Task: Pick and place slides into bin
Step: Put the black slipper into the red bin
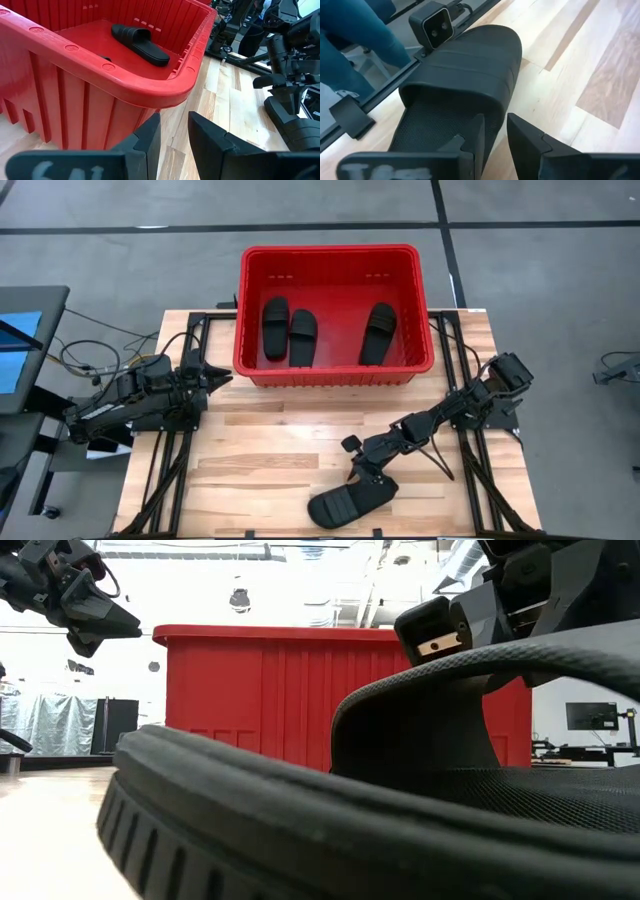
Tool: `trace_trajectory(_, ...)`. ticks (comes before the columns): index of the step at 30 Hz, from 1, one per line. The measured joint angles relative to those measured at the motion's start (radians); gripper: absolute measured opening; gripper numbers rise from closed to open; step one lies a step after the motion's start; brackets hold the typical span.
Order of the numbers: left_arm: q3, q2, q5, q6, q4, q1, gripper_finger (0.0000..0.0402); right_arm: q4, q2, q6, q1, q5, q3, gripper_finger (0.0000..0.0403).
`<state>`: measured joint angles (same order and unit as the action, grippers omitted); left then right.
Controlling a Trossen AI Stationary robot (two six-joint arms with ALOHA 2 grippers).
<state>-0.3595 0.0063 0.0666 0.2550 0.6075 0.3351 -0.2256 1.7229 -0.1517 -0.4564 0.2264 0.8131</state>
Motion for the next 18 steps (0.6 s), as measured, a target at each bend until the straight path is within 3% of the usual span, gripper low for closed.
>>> trace_trajectory(18, 0.000, 0.000, 0.000, 0.000, 0.000, 0.000, 0.0089, -0.050, -0.001, -0.017, -0.001, 0.000, -0.001, 0.0076)
